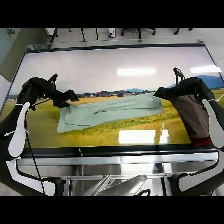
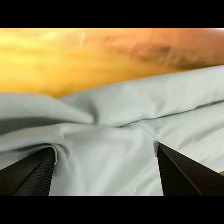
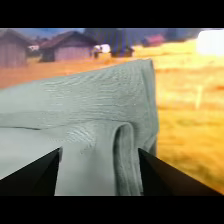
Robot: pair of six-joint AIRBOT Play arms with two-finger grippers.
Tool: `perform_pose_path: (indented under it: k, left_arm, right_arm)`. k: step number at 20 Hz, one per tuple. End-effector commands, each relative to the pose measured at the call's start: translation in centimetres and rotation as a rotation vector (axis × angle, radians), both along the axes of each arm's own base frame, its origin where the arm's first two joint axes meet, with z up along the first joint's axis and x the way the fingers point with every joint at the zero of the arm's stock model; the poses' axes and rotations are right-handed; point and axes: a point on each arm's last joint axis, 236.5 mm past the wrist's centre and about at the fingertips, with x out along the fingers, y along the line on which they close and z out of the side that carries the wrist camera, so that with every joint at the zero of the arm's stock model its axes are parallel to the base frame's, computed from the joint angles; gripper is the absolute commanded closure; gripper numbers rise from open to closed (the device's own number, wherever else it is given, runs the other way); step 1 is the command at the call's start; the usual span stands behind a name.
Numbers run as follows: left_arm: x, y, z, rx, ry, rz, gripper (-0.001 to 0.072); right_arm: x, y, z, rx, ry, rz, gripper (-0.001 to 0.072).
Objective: Fold the shirts.
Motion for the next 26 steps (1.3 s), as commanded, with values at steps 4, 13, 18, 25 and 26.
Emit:
perform_pose_path:
  k: [4,13,18,25,26]
  left_arm:
    - [3.5,-1.4,6.4,-0.013,-0.114,-0.026,0.0026]
    - [5.3,-2.5,15.8,-0.026,-0.269,-0.041,0.0059]
    - [4.5,-6.1,14.7,-0.037,-0.255,-0.102,0.0693]
    - [0.8,-19.2,5.1,-0.056,-0.214,-0.252,0.0693]
    - [-0.3,-21.2,2.9,-0.049,-0.190,-0.298,0.0694]
  right_arm:
    - [-2.2,-2.9,-1.0,-0.041,0.132,0.079,0.0102]
    - [-1.0,0.2,-4.3,0.181,0.191,0.079,0.0234]
    - [-1.6,1.0,-5.6,0.208,0.234,0.094,0.0664]
    - [-1.6,1.5,2.6,0.209,0.117,0.138,0.0691]
    - [-2.2,1.5,5.0,0.209,0.098,0.148,0.0691]
